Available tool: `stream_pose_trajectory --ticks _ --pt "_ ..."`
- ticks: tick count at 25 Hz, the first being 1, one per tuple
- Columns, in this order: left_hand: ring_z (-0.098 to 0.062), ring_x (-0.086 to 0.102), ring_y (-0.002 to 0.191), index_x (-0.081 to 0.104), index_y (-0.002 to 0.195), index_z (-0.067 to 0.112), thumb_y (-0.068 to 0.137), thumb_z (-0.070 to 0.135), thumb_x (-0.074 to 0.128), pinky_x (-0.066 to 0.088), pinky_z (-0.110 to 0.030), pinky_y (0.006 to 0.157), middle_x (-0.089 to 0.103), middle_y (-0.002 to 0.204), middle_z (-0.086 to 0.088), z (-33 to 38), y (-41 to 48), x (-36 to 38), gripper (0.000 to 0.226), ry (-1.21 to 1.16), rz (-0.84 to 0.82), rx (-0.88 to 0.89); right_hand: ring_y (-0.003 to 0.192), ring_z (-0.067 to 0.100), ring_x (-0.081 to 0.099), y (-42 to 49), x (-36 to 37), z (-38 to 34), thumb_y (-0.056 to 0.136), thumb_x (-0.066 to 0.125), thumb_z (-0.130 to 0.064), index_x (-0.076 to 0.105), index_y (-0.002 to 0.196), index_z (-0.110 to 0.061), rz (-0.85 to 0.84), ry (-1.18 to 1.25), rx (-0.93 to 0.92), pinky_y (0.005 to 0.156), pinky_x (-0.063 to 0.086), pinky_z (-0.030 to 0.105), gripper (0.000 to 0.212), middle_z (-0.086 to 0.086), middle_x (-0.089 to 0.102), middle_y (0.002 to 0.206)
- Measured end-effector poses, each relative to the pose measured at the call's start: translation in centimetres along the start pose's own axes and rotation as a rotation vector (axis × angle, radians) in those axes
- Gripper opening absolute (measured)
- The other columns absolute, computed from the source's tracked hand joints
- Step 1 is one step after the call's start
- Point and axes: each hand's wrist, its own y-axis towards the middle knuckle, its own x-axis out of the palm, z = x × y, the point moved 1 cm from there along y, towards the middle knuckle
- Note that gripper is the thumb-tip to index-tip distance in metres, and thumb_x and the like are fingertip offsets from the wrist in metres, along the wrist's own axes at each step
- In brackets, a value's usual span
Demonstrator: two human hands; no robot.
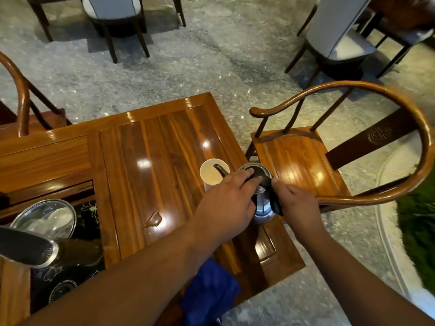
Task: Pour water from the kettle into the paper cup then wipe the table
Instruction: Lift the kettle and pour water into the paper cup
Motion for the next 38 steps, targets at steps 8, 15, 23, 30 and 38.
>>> stream_pose_trajectory --ticks 8,15,23,30,38 --pt "-0.017 0.017 0.160 0.013 0.166 0.031 0.102 0.031 0.052 0.030 -0.045 0.127 0.010 0.176 0.007 0.1 1.2 0.4 0.074 -0.098 -0.081 -0.110 0.054 0.018 0.057 5.4 -2.4 -4.0 0.095 0.061 -0.064 0.073 0.065 -0.009 -0.095 -0.322 -0.068 0.053 0.039 0.036 0.064 0.010 0.067 0.060" --pt "-0.016 0.012 0.161 0.002 0.165 0.034 0.098 0.029 0.055 0.033 -0.052 0.124 -0.005 0.176 0.013 0.0 0.8 0.7 0.086 -0.182 -0.087 -0.189 0.053 0.021 0.052 7.9 -2.4 -7.0 0.092 0.055 -0.071 0.072 0.069 -0.008 -0.178 -0.655 -0.213 0.051 0.032 0.037 0.069 0.017 0.064 0.066" --pt "-0.019 0.010 0.161 -0.003 0.166 0.033 0.098 0.027 0.054 0.028 -0.052 0.126 -0.010 0.175 0.013 -0.1 0.9 -0.1 0.088 -0.243 -0.098 -0.227 0.070 0.027 0.071 8.3 -1.9 -10.0 0.077 0.052 -0.080 0.081 0.076 -0.017 -0.178 -0.762 -0.245 0.067 0.062 0.056 0.069 0.010 0.076 0.074" --pt "-0.020 0.014 0.160 -0.004 0.164 0.036 0.095 0.029 0.054 0.034 -0.062 0.120 -0.010 0.175 0.017 -0.3 1.2 0.2 0.091 -0.276 -0.089 -0.257 0.073 0.030 0.071 9.0 -1.6 -11.3 0.086 0.060 -0.072 0.080 0.079 -0.012 -0.188 -0.855 -0.281 0.067 0.060 0.051 0.064 0.017 0.076 0.079" --pt "-0.023 0.014 0.161 -0.008 0.165 0.034 0.096 0.027 0.054 0.036 -0.056 0.121 -0.014 0.175 0.014 -0.1 0.9 -0.1 0.093 -0.313 -0.069 -0.279 0.068 0.028 0.068 9.4 -1.0 -12.5 0.079 0.055 -0.080 0.079 0.076 -0.009 -0.195 -0.912 -0.317 0.055 0.043 0.037 0.075 0.015 0.072 0.072"
